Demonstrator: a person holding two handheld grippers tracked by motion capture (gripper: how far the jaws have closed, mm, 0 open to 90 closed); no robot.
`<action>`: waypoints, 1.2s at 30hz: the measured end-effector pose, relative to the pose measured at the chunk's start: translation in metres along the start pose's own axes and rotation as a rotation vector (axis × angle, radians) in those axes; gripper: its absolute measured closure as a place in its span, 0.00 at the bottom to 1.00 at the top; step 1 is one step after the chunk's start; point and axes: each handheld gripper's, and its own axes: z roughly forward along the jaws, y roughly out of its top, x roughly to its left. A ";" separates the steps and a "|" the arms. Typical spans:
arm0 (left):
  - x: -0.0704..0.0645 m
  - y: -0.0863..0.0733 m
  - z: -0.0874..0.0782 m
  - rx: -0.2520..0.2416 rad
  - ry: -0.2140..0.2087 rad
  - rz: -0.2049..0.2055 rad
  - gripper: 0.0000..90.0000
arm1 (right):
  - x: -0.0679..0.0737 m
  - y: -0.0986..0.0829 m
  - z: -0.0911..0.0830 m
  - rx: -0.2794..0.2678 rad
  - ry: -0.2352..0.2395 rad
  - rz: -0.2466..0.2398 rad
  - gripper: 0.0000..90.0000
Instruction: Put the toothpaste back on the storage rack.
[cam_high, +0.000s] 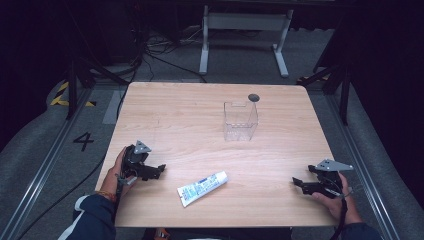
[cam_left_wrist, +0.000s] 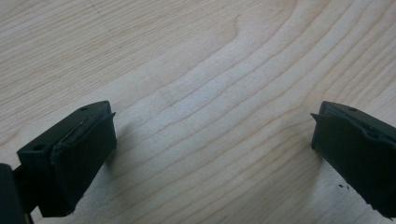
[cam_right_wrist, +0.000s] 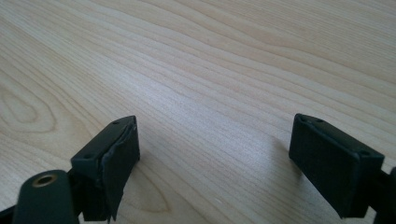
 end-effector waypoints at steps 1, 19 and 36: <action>0.000 -0.001 0.000 -0.002 0.003 -0.007 0.00 | 0.000 0.000 0.000 0.000 0.000 0.000 0.18; 0.004 -0.007 -0.005 -0.005 0.000 -0.001 0.01 | 0.005 0.008 -0.002 0.050 0.024 -0.089 0.22; 0.008 -0.008 -0.007 -0.005 -0.040 0.050 0.01 | 0.051 0.056 0.011 0.069 0.202 -0.319 0.23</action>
